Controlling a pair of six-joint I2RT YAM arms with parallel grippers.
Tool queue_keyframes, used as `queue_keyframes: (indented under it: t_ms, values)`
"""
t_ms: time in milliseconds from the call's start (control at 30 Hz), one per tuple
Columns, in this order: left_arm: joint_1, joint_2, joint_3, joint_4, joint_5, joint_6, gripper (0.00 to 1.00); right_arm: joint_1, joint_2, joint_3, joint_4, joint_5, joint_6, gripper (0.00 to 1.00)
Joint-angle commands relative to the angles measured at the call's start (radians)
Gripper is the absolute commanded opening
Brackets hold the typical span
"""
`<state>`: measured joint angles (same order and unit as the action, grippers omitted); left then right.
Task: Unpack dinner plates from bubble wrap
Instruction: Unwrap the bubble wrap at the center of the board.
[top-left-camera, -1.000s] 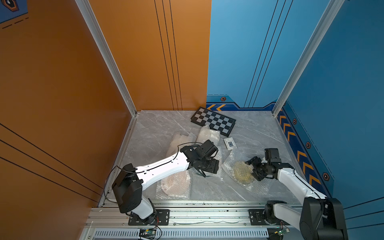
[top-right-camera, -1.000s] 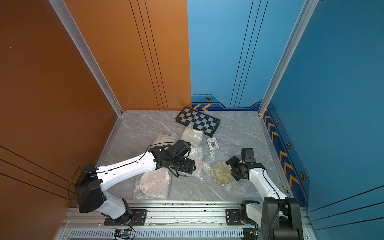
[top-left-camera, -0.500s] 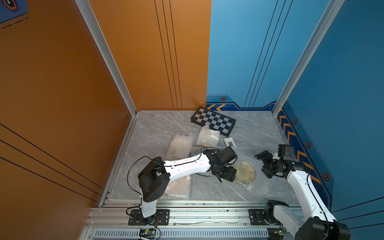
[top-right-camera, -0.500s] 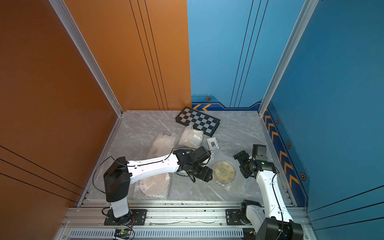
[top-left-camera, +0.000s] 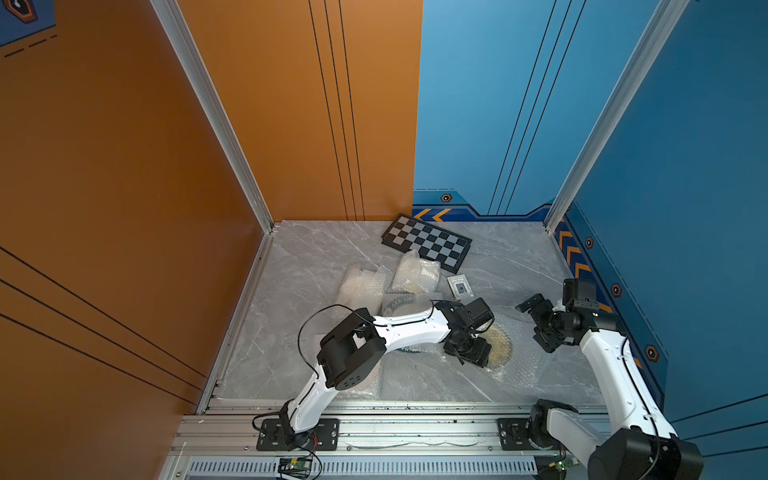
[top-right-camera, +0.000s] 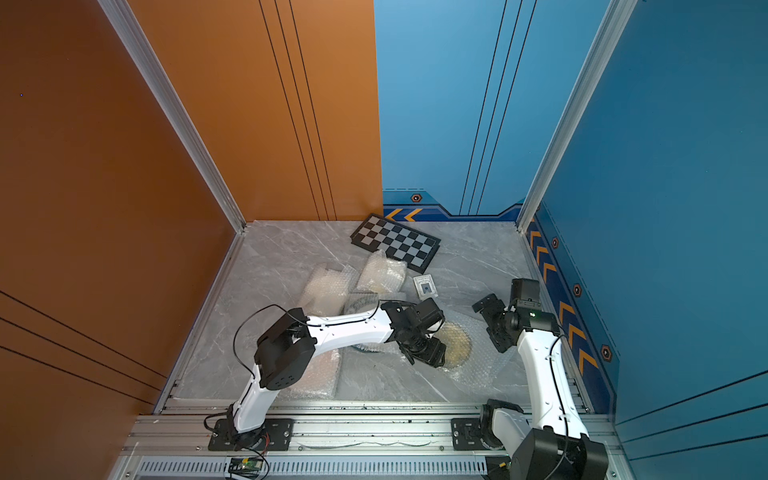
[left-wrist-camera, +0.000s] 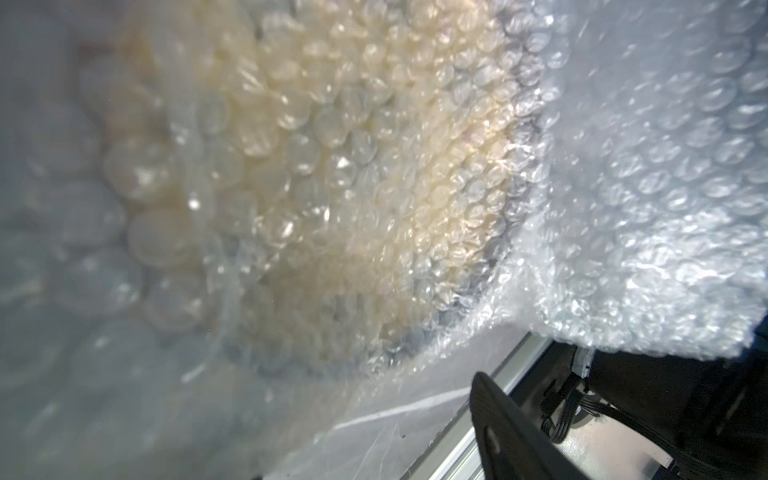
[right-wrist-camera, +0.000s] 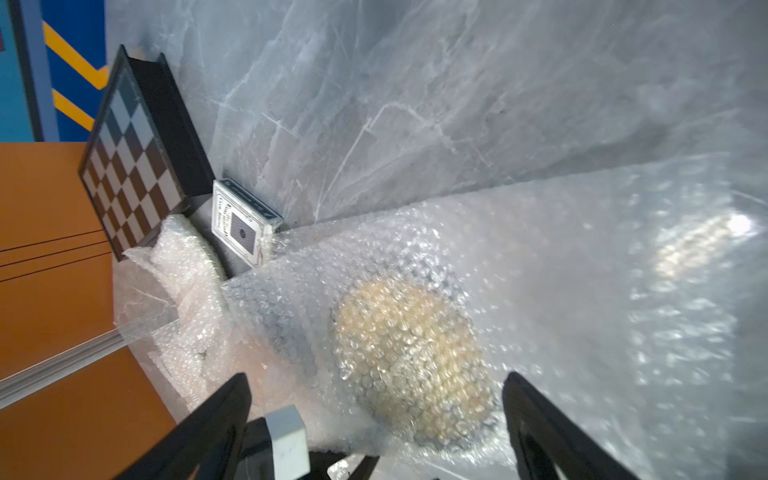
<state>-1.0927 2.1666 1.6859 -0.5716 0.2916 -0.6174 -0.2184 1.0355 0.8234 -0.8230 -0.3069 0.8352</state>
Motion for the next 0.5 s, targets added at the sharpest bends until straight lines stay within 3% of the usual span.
queue_keyframes:
  t_ms: [0,300,467]
  values:
    - [0.039,0.038,0.066,0.002,0.027,0.025,0.74,-0.014,0.001,0.044,-0.156,0.115,-0.076,0.97]
    - [0.120,0.200,0.381,-0.106,0.027,0.086,0.74,-0.022,0.001,0.080,-0.241,0.181,-0.094,0.98]
    - [0.149,0.139,0.334,-0.120,0.017,0.110,0.74,-0.031,0.006,0.106,-0.310,0.259,-0.109,1.00]
